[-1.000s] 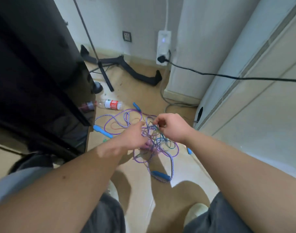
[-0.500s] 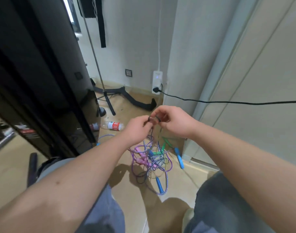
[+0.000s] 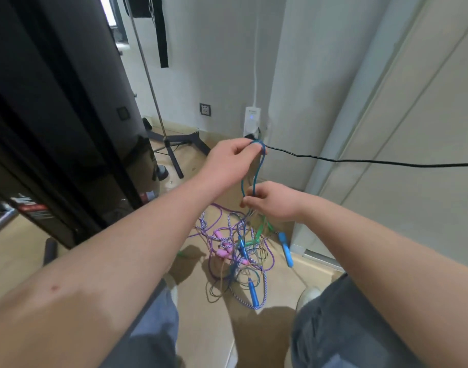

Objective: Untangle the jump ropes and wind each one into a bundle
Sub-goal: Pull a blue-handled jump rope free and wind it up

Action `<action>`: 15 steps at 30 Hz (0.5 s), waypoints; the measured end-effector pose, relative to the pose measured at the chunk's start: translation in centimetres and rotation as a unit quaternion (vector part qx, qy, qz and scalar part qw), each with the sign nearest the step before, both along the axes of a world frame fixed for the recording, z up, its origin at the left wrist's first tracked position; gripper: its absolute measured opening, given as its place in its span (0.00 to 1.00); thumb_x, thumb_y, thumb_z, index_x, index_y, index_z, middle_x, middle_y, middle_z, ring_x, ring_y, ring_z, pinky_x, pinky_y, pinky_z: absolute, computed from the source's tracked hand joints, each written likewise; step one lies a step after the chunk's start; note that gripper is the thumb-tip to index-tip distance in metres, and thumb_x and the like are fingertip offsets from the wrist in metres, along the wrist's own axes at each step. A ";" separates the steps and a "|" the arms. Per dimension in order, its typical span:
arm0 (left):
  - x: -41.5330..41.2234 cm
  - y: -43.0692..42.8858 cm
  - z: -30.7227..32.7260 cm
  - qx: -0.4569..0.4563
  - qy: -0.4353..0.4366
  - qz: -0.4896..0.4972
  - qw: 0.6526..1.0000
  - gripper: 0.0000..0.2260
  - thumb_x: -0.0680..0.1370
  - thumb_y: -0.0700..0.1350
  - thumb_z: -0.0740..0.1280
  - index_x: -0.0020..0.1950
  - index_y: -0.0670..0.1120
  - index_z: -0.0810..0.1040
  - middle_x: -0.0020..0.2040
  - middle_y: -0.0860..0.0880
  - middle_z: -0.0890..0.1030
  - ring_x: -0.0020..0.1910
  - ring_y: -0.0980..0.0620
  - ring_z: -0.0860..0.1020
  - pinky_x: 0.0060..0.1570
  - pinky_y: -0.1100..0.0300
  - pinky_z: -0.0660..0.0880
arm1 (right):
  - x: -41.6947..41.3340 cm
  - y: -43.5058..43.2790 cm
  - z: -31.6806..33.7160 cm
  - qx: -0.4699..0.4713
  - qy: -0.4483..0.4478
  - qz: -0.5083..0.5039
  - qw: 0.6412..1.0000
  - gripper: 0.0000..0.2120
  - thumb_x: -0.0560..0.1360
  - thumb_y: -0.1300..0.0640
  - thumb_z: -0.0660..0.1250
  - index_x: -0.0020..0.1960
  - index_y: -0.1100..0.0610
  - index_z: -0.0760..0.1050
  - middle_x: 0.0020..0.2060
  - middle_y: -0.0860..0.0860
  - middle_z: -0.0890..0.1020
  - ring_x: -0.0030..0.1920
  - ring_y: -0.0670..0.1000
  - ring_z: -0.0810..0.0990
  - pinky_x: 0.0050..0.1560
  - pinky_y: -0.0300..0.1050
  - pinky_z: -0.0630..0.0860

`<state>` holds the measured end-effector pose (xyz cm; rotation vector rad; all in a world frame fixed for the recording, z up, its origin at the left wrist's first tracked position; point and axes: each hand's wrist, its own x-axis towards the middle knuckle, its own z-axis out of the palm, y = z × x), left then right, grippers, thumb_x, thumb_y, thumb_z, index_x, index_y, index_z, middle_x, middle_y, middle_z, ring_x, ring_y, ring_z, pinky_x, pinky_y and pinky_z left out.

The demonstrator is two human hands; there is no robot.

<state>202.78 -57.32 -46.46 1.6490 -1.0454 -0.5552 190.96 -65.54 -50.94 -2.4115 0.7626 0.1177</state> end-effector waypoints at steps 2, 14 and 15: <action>0.8 -0.5 -0.8 0.020 -0.009 -0.001 1.000 0.13 0.78 0.55 0.63 0.49 0.53 0.86 0.47 0.50 0.85 0.49 0.52 0.81 0.53 0.60 0.75 | 0.5 -0.5 0.5 -0.027 0.038 0.022 0.999 0.10 0.81 0.50 0.62 0.51 0.52 0.81 0.41 0.49 0.80 0.45 0.52 0.78 0.53 0.46 0.74; 4.3 -4.1 -7.2 0.128 0.177 -0.011 0.976 0.45 0.67 0.69 0.63 0.80 0.55 0.52 0.69 0.49 0.69 0.65 0.52 0.71 0.45 0.59 0.73 | 3.5 -3.3 -1.0 0.287 -0.280 -0.135 0.906 0.11 0.82 0.60 0.62 0.42 0.58 0.75 0.36 0.54 0.81 0.32 0.50 0.74 0.33 0.41 0.73; 4.4 -4.0 -7.5 0.126 0.167 0.011 0.978 0.46 0.67 0.68 0.63 0.81 0.56 0.49 0.72 0.50 0.65 0.67 0.52 0.69 0.44 0.61 0.72 | 3.7 -3.6 -0.8 0.294 -0.301 -0.140 0.896 0.08 0.81 0.61 0.65 0.42 0.58 0.76 0.36 0.55 0.80 0.31 0.50 0.74 0.33 0.41 0.73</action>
